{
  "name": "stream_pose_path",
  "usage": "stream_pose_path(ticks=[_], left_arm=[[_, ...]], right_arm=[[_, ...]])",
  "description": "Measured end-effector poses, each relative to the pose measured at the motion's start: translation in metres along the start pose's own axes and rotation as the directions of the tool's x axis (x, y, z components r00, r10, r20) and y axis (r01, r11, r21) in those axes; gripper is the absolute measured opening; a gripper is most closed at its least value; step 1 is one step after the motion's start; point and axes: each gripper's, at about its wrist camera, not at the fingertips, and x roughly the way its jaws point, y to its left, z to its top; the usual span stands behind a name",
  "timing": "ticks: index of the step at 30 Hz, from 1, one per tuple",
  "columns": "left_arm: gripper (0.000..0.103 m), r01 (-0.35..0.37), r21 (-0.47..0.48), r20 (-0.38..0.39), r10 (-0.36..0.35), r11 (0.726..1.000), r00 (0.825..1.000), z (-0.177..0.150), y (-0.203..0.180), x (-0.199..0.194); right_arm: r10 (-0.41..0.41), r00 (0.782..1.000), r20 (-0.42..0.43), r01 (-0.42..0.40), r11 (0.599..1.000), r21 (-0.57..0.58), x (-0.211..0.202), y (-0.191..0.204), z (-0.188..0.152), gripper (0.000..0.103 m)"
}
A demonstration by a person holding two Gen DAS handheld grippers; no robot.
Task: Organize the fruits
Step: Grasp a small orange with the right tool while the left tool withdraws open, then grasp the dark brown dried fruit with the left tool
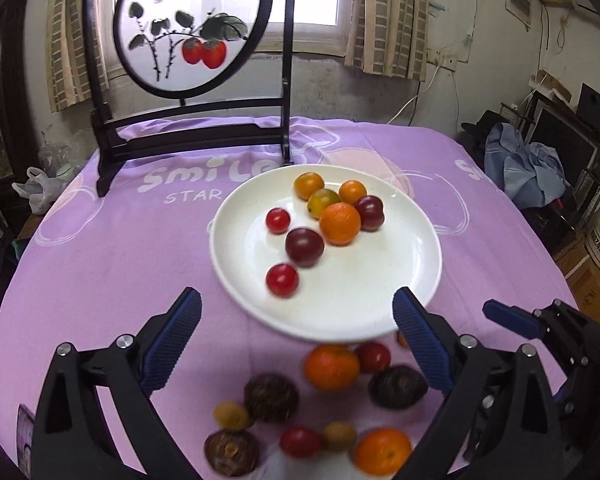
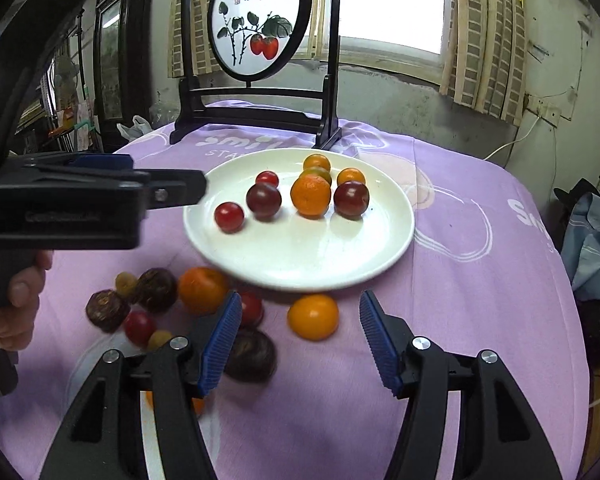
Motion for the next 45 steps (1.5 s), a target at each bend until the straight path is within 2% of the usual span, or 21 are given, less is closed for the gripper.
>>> stream_pose_path(ticks=[9, 15, 16, 20, 24, 26, 28, 30, 32, 37, 45], left_arm=[[0.097, -0.036, -0.01, 0.024, 0.036, 0.999, 0.999, -0.063, 0.028, -0.042], [0.098, -0.024, -0.003, -0.03, 0.024, 1.0, 0.999, -0.096, 0.038, -0.039], [0.098, -0.034, -0.003, -0.037, 0.034, 0.999, 0.999, -0.098, 0.039, -0.037], [0.098, -0.078, -0.024, 0.015, 0.078, 0.997, 0.997, -0.105, 0.049, -0.035], [0.098, -0.055, -0.036, -0.001, 0.055, 0.998, 0.998, -0.105, 0.057, -0.031], [0.098, -0.023, -0.051, -0.037, 0.021, 0.998, 0.999, -0.104, 0.059, -0.027], [0.098, 0.015, -0.068, -0.056, -0.019, 0.998, 0.998, -0.105, 0.06, -0.025], [0.098, 0.034, -0.07, -0.067, -0.039, 0.997, 0.997, -0.106, 0.058, -0.024], [0.098, 0.03, -0.053, -0.077, -0.034, 0.998, 0.996, -0.107, 0.055, -0.022], [0.098, 0.05, -0.045, -0.113, -0.055, 0.998, 0.992, -0.111, 0.05, -0.018], [0.098, 0.016, -0.032, -0.137, -0.02, 0.999, 0.99, -0.116, 0.051, -0.009]], right_arm=[[0.033, 0.999, -0.036, -0.032, 0.999, 0.012, -0.019, 0.026, -0.038, 0.062], [0.068, 0.994, -0.091, -0.068, 0.998, -0.002, -0.017, 0.048, -0.058, 0.062], [0.081, 0.991, -0.103, -0.082, 0.997, -0.009, -0.016, 0.052, -0.06, 0.062], [0.083, 0.989, -0.125, -0.088, 0.996, -0.031, -0.012, 0.067, -0.064, 0.062], [0.085, 0.981, -0.172, -0.095, 0.994, -0.048, 0.0, 0.081, -0.061, 0.062], [0.048, 0.98, -0.194, -0.062, 0.996, -0.067, 0.009, 0.088, -0.06, 0.06], [0.032, 0.979, -0.201, -0.045, 0.997, -0.06, 0.018, 0.089, -0.058, 0.054], [0.032, 0.982, -0.186, -0.038, 0.999, -0.027, 0.02, 0.087, -0.056, 0.044], [0.045, 0.983, -0.178, -0.043, 0.999, 0.013, 0.02, 0.081, -0.055, 0.043], [0.066, 0.983, -0.17, -0.055, 0.996, 0.07, 0.01, 0.067, -0.063, 0.043], [0.079, 0.985, -0.15, -0.053, 0.984, 0.17, -0.005, 0.034, -0.072, 0.043]])
